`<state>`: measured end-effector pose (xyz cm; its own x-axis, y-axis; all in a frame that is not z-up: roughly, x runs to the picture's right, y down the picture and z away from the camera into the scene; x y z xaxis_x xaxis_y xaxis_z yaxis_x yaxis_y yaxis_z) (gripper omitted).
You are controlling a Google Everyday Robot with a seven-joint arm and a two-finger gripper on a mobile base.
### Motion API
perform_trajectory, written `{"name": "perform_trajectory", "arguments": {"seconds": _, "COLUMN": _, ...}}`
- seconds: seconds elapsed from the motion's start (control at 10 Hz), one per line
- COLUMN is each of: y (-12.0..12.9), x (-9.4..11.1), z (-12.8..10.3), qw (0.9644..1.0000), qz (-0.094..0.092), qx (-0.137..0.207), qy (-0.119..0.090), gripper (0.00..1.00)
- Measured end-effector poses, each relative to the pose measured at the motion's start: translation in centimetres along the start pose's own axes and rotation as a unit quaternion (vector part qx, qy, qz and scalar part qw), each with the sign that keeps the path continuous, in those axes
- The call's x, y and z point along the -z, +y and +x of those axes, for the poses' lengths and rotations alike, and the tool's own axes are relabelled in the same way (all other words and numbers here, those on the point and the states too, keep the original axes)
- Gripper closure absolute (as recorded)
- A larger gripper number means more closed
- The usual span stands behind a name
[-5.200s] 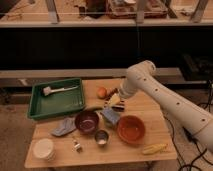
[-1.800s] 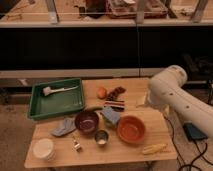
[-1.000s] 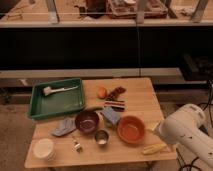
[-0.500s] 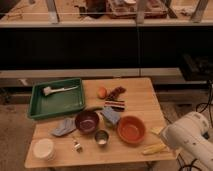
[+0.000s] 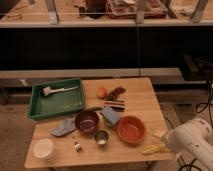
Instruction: Place banana in tray
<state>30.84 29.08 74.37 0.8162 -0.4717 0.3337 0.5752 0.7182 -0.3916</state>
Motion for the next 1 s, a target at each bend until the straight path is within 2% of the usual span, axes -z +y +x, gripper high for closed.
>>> {"name": "perform_trajectory", "arguments": {"seconds": 0.4, "y": -1.5, "x": -2.2, "z": 1.3, "qw": 0.9998, "qz": -0.004, "qx": 0.01, "qy": -0.019, "gripper": 0.2}}
{"name": "perform_trajectory", "arguments": {"seconds": 0.6, "y": -1.5, "x": -3.5, "z": 1.3, "qw": 0.9994, "qz": -0.008, "qx": 0.01, "qy": -0.033, "gripper": 0.2}}
{"name": "perform_trajectory", "arguments": {"seconds": 0.8, "y": -2.7, "x": -4.2, "z": 0.4, "qw": 0.9988, "qz": -0.016, "qx": 0.025, "qy": -0.04, "gripper": 0.2}}
{"name": "perform_trajectory", "arguments": {"seconds": 1.0, "y": -4.4, "x": -4.7, "z": -1.6, "qw": 0.9983, "qz": -0.022, "qx": 0.039, "qy": -0.038, "gripper": 0.2}}
